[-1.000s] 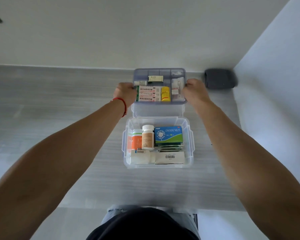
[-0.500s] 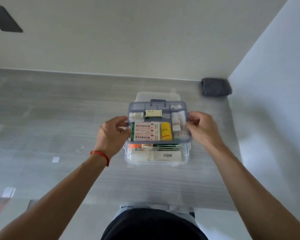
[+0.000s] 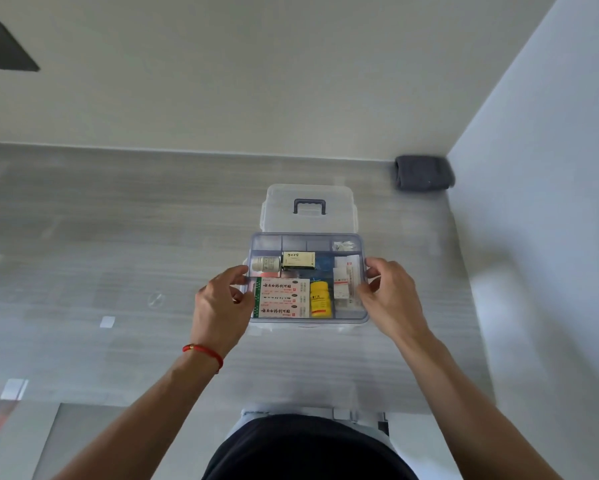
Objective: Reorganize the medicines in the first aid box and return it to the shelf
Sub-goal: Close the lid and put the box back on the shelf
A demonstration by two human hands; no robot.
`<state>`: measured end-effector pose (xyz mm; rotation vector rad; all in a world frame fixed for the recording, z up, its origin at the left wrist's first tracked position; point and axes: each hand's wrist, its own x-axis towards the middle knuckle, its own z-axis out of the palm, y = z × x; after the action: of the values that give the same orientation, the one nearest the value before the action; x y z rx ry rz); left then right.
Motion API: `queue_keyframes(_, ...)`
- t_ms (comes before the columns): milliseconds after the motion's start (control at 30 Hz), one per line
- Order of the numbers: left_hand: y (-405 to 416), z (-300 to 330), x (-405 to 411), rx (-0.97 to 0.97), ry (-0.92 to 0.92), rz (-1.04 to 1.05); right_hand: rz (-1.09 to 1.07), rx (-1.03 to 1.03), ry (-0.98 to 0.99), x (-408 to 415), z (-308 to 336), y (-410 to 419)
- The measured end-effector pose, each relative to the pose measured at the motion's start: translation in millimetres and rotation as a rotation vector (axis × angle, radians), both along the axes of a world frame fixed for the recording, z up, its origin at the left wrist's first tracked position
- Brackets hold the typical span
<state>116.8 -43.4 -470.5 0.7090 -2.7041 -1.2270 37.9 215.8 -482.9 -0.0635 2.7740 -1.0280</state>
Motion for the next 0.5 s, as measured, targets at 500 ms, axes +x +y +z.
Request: queue_keyframes(500,-27.4,-12.1,-36.8,0.055,-0.117,0.019,-0.095,-0.236,-0.468,-40.0,-3.7,25.2)
